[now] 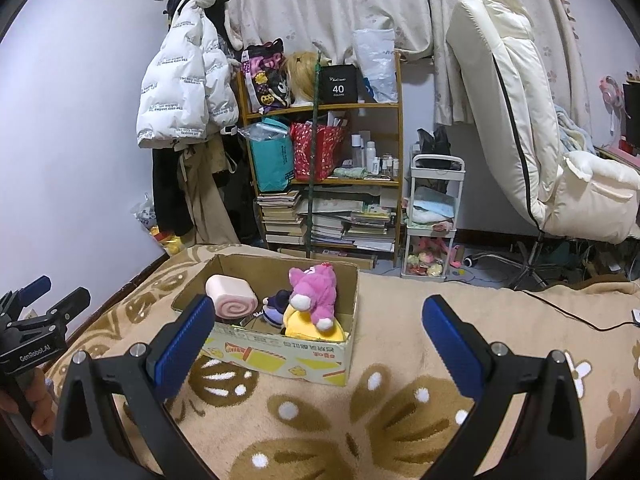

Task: Organize soft objects

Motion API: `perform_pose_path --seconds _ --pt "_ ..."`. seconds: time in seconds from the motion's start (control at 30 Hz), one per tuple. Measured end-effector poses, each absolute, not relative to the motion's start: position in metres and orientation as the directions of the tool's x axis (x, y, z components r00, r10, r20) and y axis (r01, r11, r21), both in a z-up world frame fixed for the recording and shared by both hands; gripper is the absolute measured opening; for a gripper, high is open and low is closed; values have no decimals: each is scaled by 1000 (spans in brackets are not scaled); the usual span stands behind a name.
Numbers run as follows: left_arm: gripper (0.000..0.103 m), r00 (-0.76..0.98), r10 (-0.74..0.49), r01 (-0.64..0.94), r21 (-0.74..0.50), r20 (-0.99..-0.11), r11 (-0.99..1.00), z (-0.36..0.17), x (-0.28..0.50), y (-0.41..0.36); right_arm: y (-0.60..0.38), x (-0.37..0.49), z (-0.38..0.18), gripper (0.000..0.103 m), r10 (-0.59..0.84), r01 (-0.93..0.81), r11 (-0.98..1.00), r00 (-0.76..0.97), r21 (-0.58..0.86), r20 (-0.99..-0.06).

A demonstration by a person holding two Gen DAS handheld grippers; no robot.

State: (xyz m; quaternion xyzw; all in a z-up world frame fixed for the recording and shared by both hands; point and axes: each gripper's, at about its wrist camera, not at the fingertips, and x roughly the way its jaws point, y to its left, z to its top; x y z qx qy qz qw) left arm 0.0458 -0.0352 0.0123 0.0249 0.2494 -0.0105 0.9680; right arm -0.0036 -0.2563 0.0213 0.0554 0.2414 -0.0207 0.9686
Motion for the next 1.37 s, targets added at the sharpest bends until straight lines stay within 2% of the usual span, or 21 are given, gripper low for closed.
perform_pose_path --seconds 1.37 --pt "102 875 -5 34 50 -485 998 7 44 -31 -268 -7 20 103 -17 73 992 881 100 -472"
